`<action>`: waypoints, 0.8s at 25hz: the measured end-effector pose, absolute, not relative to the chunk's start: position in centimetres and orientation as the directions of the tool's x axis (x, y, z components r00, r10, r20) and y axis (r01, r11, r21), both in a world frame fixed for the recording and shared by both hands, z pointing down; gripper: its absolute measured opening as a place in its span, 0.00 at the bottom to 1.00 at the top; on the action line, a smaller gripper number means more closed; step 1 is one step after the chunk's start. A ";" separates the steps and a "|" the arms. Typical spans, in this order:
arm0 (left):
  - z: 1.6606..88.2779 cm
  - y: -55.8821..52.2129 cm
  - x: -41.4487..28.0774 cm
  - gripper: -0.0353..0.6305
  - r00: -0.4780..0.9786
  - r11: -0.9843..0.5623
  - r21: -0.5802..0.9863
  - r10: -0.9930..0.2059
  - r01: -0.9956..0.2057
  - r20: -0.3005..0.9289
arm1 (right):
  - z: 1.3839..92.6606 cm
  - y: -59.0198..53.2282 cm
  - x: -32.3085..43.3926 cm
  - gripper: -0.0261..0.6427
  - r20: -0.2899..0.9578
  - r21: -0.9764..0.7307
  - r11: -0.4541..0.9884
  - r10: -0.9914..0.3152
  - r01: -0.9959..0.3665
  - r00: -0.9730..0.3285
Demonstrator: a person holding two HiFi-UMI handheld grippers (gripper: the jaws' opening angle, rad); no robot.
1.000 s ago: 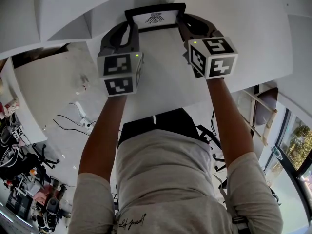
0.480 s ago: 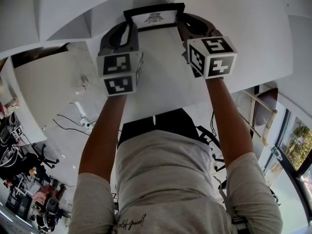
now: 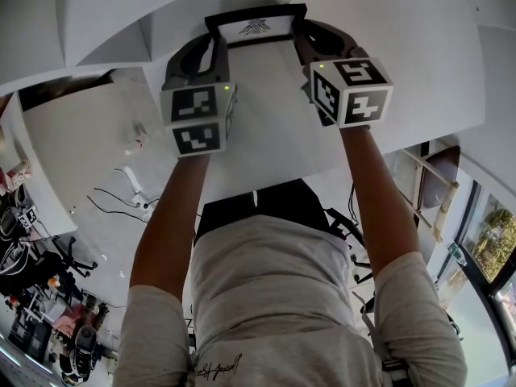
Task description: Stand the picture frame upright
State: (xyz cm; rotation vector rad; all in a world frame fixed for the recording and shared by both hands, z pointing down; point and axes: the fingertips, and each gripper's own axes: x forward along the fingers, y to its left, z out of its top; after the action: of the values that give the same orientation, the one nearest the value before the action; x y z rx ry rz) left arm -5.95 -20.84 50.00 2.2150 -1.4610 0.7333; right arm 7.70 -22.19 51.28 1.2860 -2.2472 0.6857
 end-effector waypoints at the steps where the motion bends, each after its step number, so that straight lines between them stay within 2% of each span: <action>1: 50.0 -20.8 -6.0 0.15 0.321 -0.383 0.033 -0.721 -0.923 0.614 | 51.3 -22.2 7.7 0.14 0.608 -0.192 0.438 -0.649 -0.878 -0.457; 20: 50.2 -20.9 -6.0 0.14 0.323 -0.379 0.040 -0.724 -0.925 0.609 | 51.4 -22.2 7.7 0.14 0.595 -0.200 0.438 -0.656 -0.877 -0.463</action>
State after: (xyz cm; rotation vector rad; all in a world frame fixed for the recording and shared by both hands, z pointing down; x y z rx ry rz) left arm -6.03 -20.90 50.25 2.2133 -1.4633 0.7199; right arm 7.70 -22.25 51.37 1.2940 -2.2617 0.6873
